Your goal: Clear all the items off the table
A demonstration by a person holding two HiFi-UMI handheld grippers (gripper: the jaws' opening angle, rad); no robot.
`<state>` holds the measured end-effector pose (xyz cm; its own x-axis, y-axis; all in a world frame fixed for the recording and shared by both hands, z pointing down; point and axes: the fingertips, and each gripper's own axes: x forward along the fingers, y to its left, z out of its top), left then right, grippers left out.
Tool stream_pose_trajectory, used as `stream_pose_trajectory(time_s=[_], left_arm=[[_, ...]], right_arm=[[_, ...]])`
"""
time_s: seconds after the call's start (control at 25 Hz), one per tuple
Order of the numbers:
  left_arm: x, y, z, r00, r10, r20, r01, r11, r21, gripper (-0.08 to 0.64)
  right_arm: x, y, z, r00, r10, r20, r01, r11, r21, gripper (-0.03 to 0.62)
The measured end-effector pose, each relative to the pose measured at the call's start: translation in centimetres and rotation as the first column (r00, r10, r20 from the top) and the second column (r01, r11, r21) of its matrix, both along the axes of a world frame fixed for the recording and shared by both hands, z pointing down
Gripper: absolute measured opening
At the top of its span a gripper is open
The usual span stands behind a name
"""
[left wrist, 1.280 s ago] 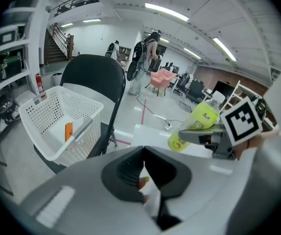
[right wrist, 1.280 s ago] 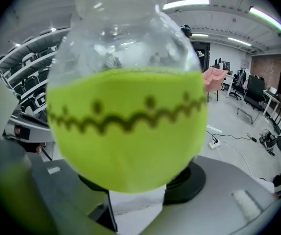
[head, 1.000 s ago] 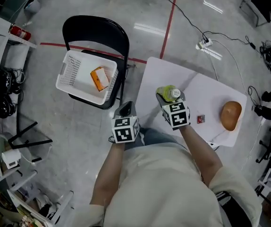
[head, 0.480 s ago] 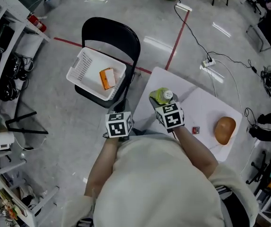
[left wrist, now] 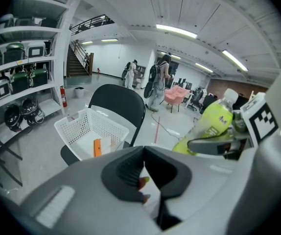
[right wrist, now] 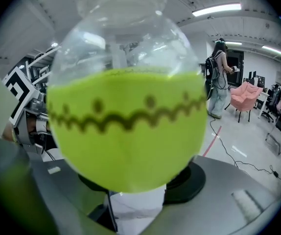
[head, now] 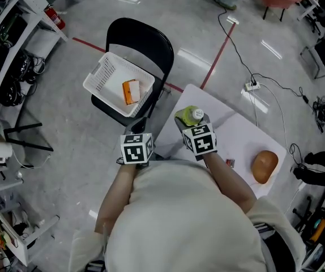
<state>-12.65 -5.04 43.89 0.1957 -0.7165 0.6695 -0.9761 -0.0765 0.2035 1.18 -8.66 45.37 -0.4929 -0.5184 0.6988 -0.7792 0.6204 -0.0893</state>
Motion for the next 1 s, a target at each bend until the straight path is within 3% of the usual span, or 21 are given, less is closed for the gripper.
stream_pose_trajectory(time_s=[0.48,1.0], left_arm=[[-4.2,-1.7,1.2,0.999,-0.032,-0.019,0.031,0.999,-0.023,0.009],[-12.9,-6.8,1.6,0.998,-0.055,-0.014,0.054,0.997,-0.048,0.009]], right_arm=[[-3.4,-1.8,0.6,1.000,-0.013,-0.019,0.012,1.000,-0.016,0.267],[-12.0,-7.2,0.5,0.998,-0.053,-0.037,0.052,0.998,-0.029,0.267]])
